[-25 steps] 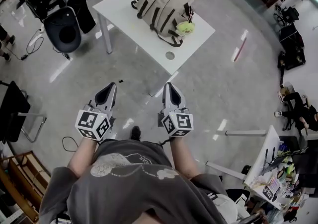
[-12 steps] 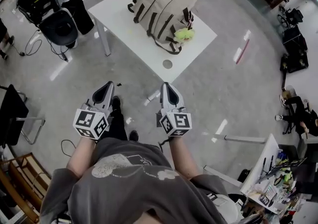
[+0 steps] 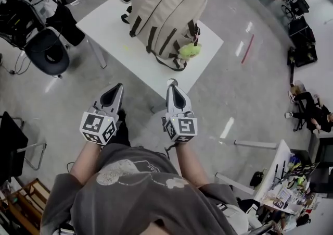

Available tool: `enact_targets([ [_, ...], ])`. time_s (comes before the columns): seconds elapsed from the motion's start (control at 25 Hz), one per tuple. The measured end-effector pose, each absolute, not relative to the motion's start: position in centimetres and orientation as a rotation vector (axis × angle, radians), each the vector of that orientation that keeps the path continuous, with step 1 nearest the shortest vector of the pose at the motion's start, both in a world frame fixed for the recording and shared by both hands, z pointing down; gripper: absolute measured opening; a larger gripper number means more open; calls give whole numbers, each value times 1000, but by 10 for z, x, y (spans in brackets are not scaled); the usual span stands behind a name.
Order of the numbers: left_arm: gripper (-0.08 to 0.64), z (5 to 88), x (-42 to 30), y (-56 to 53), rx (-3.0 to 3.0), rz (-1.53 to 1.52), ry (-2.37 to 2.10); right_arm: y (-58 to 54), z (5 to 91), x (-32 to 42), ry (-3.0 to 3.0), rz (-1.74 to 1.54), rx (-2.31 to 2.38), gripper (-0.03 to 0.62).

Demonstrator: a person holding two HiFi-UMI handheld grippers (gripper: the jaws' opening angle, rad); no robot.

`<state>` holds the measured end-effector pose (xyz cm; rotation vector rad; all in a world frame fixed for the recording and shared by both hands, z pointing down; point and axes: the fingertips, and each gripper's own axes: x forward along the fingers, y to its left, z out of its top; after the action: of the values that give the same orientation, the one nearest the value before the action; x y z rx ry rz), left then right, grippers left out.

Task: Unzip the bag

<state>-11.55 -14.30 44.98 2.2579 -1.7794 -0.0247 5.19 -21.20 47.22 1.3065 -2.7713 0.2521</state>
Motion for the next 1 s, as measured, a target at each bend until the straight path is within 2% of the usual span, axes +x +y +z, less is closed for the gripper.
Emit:
enact_targets([
  [0.44,6,450,-162,-250,2353,-13,-1613,-301,474,7,-2645,267,1501,0],
  [1.0,6,466,-152,-357,2506,16,-1302,-364,505,-2,-2396,326,1724,0],
])
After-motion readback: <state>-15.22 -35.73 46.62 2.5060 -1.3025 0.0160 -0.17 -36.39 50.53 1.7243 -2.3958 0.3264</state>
